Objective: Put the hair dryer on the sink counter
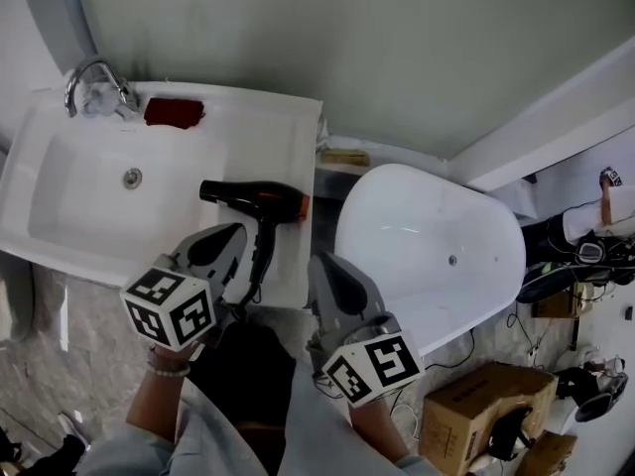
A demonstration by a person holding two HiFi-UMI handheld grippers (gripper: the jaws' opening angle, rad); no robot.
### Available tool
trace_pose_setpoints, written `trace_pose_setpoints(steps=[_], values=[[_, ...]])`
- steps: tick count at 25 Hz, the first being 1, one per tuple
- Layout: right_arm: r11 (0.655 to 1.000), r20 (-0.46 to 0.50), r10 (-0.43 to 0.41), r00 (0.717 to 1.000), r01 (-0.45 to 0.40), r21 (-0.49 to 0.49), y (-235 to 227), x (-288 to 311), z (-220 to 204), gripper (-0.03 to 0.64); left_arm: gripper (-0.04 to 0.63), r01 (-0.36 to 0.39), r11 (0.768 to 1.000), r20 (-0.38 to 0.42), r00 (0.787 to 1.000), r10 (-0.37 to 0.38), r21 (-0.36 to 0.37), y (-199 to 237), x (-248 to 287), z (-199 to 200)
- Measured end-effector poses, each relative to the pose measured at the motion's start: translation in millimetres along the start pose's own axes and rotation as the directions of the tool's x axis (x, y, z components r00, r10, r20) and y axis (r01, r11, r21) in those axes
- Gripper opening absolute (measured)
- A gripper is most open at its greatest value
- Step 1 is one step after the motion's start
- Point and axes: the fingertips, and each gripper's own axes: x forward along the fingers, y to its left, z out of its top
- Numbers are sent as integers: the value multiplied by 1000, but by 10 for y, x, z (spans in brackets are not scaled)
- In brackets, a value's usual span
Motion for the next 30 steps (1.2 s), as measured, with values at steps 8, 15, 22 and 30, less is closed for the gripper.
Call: trace_pose_setpoints(steps=[8,15,22,30], values=[[999,18,-35,999,35,6,178,-75,-89,-2,5,44,998,15,999,-45,47,-53,-192,37],[1000,23,-22,999,22,2,322,-153,-130,-2,5,40,998,27,999,-42,50,-83,-395,2],[1000,22,26,999,-25,-15,415,-241,-146,-3,5,15,999,48,999,-17,48,-172,-532,-56],[999,14,49,999,-49,-14,379,-714,-192,-3,5,45,997,64,997,-49,56,-663,-737,-228]])
